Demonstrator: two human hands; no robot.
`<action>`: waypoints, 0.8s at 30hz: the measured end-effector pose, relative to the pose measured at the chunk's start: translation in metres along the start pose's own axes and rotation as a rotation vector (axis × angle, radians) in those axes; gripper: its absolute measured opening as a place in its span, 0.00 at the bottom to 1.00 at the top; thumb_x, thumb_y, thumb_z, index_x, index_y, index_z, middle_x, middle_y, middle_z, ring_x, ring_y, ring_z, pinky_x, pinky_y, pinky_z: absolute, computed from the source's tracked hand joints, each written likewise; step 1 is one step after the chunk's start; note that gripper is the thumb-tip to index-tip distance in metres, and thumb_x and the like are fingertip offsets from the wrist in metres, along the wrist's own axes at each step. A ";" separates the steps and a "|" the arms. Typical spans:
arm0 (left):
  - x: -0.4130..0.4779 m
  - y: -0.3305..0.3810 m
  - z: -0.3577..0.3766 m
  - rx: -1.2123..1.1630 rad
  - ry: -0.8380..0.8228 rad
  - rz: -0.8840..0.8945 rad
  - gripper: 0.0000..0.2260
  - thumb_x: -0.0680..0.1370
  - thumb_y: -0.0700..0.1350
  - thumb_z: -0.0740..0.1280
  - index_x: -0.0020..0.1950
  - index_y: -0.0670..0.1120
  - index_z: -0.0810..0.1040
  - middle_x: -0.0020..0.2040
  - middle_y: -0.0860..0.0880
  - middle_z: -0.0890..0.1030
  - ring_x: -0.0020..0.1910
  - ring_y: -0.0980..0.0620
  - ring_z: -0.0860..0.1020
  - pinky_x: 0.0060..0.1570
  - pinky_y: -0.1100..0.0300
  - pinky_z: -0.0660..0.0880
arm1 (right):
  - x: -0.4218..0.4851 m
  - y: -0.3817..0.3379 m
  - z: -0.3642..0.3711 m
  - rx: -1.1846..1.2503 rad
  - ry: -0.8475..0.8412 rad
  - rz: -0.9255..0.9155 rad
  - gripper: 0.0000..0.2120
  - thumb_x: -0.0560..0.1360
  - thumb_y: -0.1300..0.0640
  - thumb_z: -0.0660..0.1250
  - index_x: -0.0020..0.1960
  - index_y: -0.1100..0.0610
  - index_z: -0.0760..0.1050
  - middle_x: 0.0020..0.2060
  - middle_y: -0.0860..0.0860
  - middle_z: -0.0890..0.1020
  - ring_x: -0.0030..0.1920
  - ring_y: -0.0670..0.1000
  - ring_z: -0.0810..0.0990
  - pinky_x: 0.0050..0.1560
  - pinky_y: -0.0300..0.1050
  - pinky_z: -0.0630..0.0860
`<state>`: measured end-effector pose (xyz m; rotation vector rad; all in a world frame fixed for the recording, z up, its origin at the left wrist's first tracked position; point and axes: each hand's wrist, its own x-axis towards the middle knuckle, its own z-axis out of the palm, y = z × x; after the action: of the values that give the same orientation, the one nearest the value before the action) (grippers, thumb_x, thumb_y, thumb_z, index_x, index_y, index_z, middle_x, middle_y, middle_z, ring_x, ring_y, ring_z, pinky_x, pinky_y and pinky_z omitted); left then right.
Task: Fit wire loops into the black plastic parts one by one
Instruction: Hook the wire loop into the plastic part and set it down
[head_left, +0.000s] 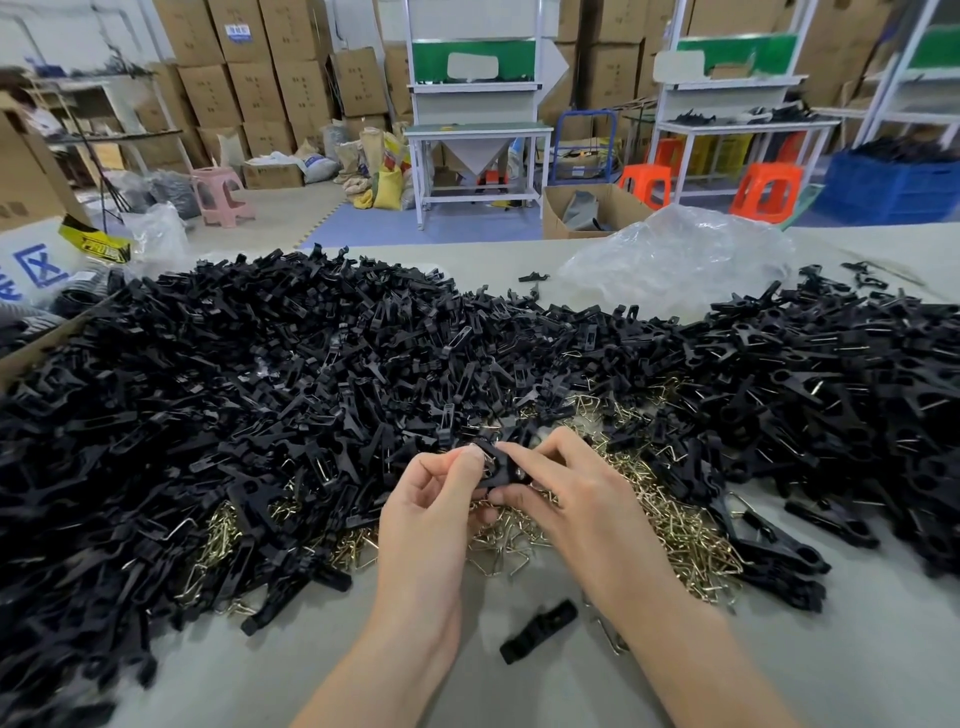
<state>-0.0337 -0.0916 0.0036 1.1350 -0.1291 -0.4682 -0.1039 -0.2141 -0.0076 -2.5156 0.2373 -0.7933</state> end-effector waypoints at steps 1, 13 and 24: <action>0.000 0.000 0.001 -0.020 -0.003 -0.023 0.05 0.78 0.44 0.72 0.43 0.45 0.80 0.41 0.47 0.82 0.35 0.54 0.78 0.35 0.63 0.78 | 0.000 0.000 0.000 -0.001 0.005 -0.001 0.22 0.78 0.48 0.67 0.70 0.51 0.77 0.44 0.46 0.73 0.44 0.44 0.74 0.47 0.36 0.73; 0.013 0.018 -0.011 -0.001 -0.378 -0.304 0.09 0.70 0.46 0.72 0.48 0.45 0.87 0.47 0.45 0.83 0.41 0.53 0.82 0.36 0.56 0.79 | 0.001 0.007 0.000 0.190 -0.022 0.019 0.16 0.77 0.53 0.71 0.65 0.45 0.80 0.55 0.38 0.77 0.60 0.44 0.75 0.63 0.40 0.71; 0.005 0.023 -0.022 0.206 -0.701 -0.355 0.21 0.74 0.51 0.72 0.62 0.40 0.78 0.50 0.35 0.78 0.45 0.43 0.79 0.40 0.52 0.79 | 0.000 -0.007 0.001 0.352 -0.288 0.023 0.16 0.81 0.54 0.66 0.67 0.43 0.79 0.72 0.33 0.66 0.73 0.38 0.64 0.73 0.40 0.64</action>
<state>-0.0146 -0.0672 0.0142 1.1562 -0.6020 -1.1826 -0.1032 -0.2072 -0.0045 -2.2495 0.0244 -0.4117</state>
